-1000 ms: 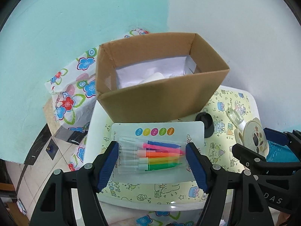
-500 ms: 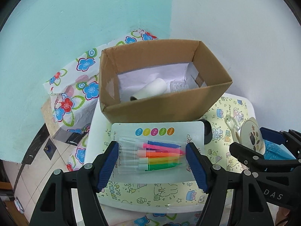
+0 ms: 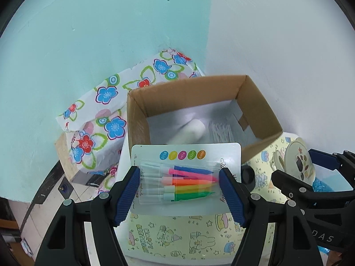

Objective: Organize objects
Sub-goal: 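Carry the marker card and round case with both tools toward the cardboard box, then open the left tool to drop the marker card into the cardboard box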

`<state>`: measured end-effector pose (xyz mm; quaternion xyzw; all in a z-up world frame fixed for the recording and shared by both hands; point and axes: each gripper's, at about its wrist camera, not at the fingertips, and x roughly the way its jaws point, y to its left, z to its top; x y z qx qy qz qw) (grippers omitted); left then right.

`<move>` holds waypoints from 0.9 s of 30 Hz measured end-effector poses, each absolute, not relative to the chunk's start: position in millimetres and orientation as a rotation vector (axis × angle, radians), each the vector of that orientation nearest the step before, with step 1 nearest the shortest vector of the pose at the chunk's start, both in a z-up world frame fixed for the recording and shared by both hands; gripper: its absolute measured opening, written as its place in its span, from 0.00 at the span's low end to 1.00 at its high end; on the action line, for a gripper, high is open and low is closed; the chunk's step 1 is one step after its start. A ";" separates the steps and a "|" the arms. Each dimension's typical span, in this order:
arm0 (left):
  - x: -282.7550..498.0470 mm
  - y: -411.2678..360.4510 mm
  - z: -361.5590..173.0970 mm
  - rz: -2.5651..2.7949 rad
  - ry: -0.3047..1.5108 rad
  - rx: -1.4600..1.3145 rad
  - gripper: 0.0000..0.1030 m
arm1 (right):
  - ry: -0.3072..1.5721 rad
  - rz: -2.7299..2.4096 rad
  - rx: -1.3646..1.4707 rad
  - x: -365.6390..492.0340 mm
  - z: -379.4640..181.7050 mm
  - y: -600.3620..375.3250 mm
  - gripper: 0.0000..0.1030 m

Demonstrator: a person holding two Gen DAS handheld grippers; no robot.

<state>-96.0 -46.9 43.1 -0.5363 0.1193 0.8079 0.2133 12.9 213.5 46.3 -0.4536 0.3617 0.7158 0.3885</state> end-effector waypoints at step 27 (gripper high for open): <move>-156.6 -31.6 25.7 2.249 0.350 -1.482 0.72 | 0.960 1.751 -1.023 -14.2 60.7 269.6 0.77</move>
